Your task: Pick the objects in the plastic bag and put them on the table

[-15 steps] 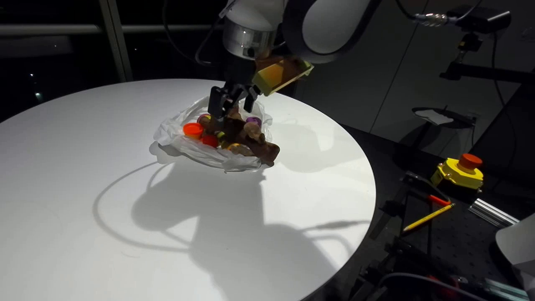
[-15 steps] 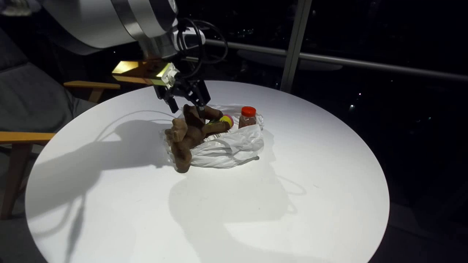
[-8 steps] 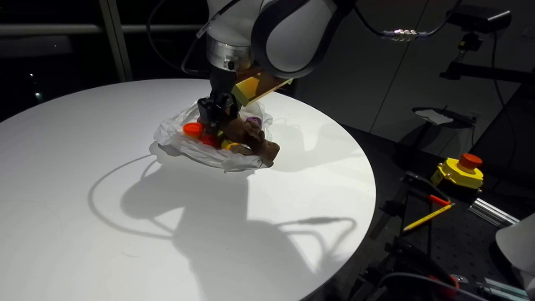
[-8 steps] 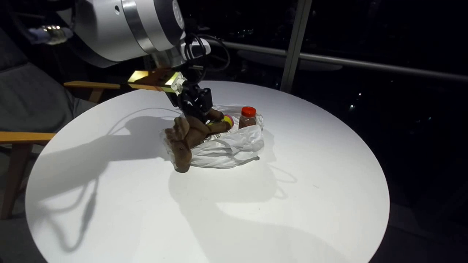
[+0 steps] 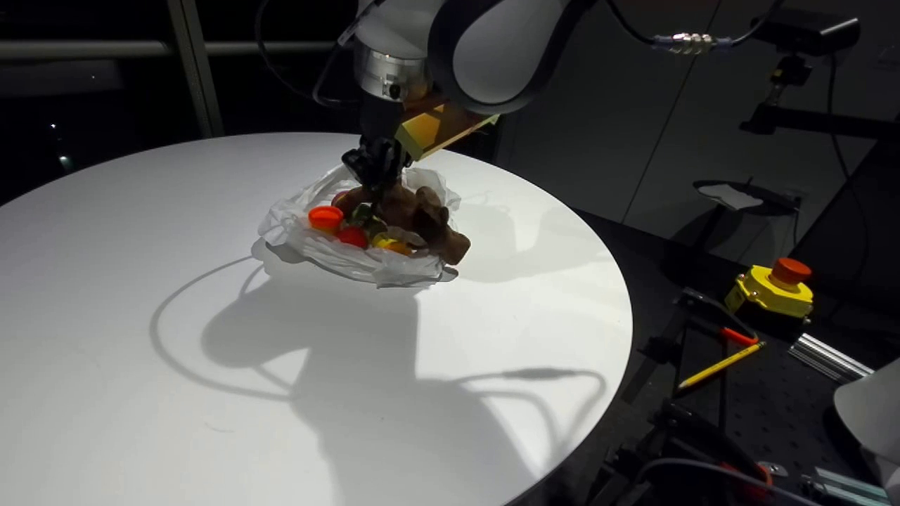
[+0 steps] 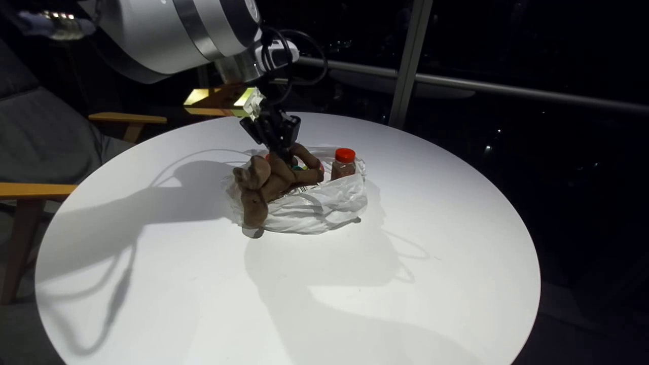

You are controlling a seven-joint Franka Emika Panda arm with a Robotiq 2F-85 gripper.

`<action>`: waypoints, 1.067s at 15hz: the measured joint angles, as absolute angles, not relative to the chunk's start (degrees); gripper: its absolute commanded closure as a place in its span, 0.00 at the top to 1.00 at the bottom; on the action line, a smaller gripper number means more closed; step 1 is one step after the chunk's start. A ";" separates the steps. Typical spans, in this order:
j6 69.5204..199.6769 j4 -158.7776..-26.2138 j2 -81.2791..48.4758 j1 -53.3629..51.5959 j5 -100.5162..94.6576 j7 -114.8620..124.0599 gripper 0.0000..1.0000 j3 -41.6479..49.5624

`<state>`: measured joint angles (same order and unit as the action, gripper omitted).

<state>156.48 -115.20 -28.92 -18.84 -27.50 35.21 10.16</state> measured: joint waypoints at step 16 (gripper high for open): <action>132.84 -128.36 -16.40 -7.20 -51.20 54.71 0.06 13.26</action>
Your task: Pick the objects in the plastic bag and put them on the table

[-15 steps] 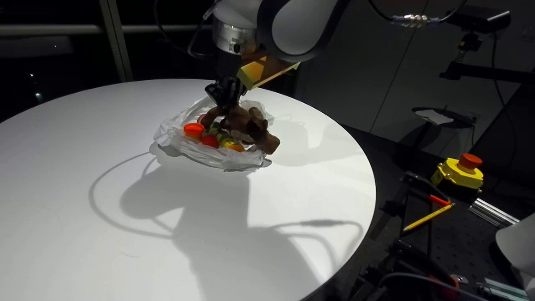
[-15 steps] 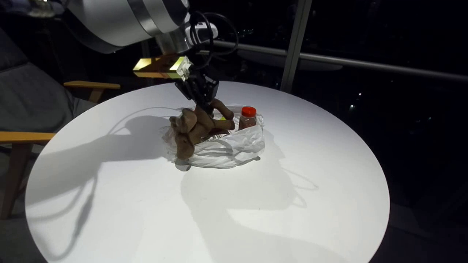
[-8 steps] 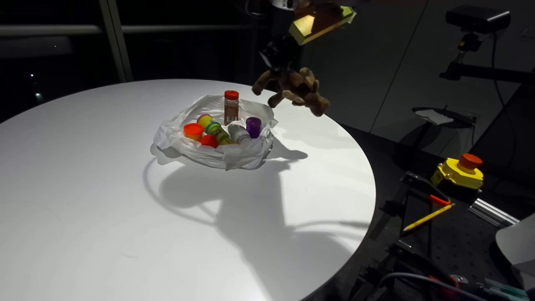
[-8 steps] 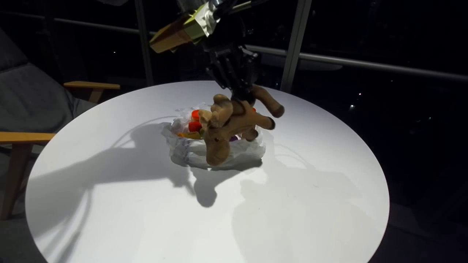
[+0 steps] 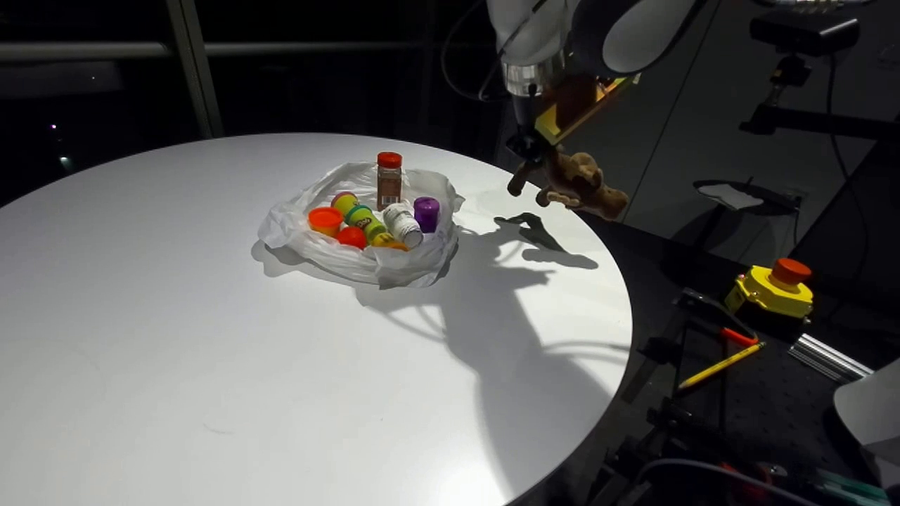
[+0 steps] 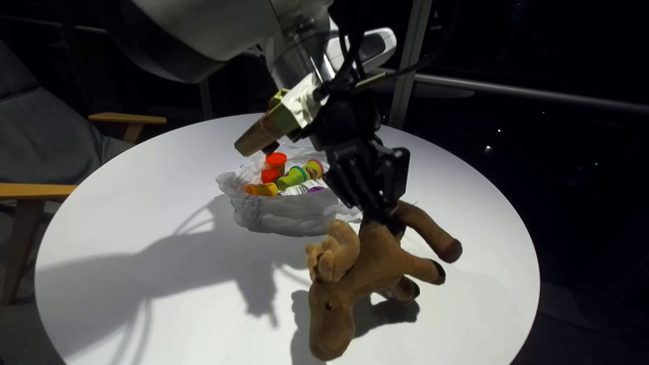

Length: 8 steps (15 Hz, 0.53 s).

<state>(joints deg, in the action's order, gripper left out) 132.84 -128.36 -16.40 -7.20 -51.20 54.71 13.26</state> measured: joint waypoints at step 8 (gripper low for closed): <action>132.16 -126.96 -19.75 -5.78 -50.50 59.40 0.84 8.76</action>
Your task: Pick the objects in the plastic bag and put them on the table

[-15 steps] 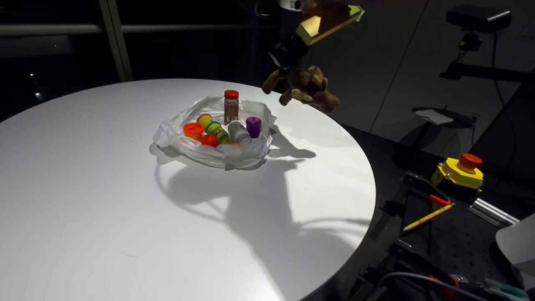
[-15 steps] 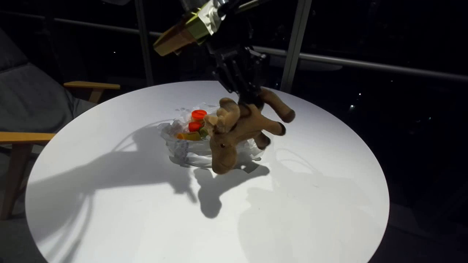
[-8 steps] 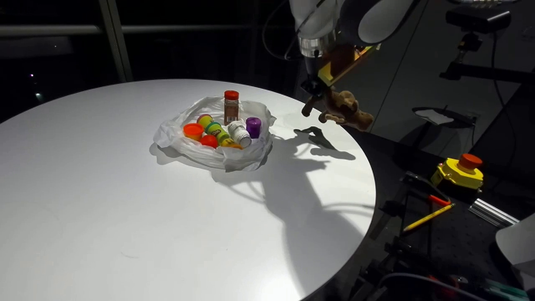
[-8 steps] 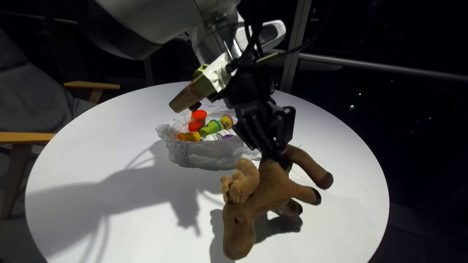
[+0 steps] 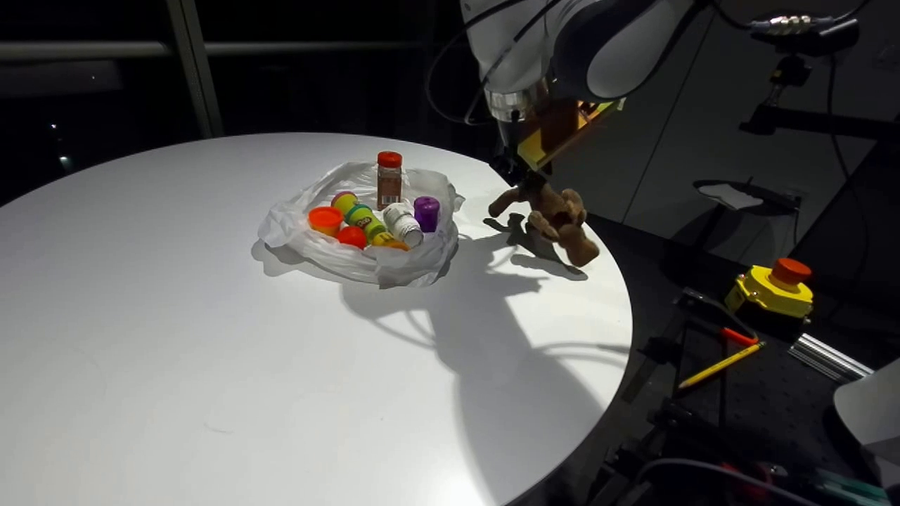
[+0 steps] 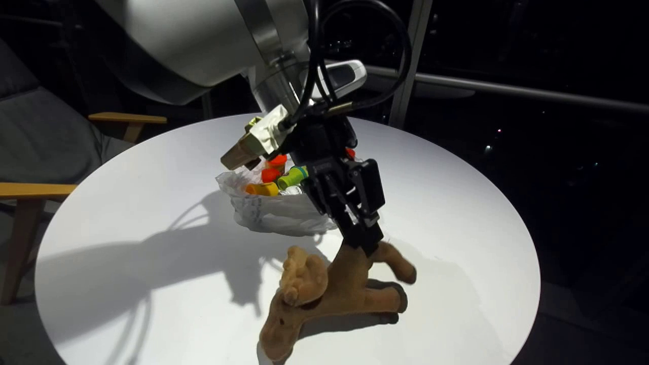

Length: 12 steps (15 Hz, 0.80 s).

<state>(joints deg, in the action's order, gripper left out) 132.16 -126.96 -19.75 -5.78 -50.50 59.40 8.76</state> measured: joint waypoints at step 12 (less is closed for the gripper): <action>136.56 -116.01 -15.59 -4.81 -28.00 44.15 1.00 1.54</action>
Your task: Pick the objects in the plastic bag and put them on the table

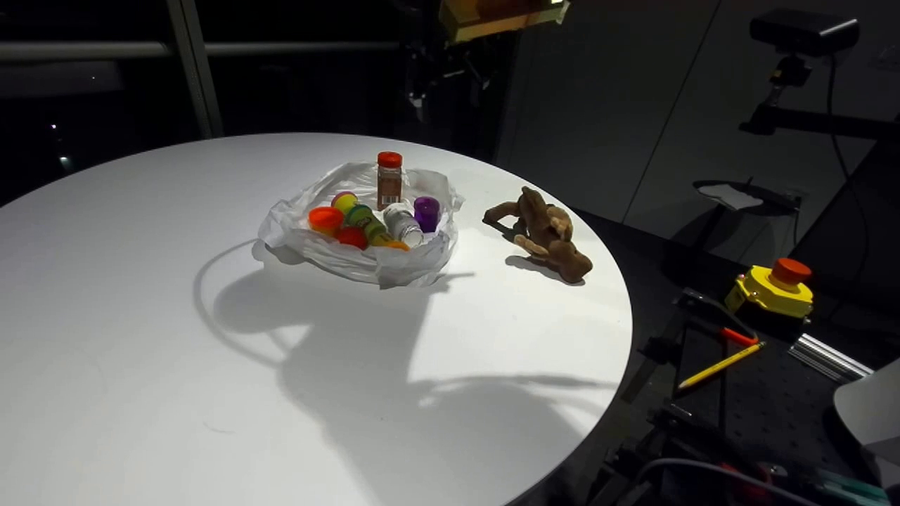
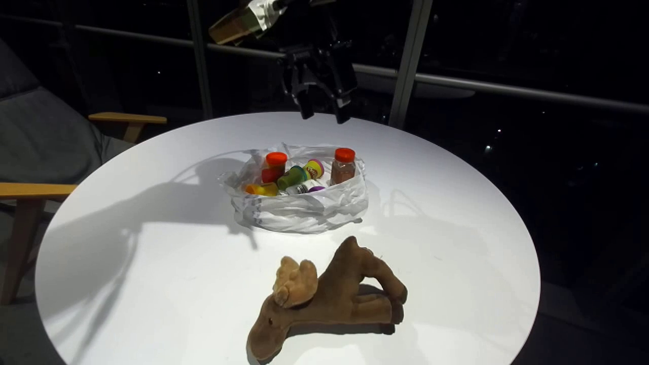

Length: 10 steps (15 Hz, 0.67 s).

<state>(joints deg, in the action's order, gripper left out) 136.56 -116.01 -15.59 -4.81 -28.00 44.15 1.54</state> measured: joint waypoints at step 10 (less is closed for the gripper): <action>134.19 -104.01 -34.07 -4.98 -3.67 28.05 1.00 0.62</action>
<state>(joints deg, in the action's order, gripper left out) 134.19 -104.01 -34.07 -4.98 -3.67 28.05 0.62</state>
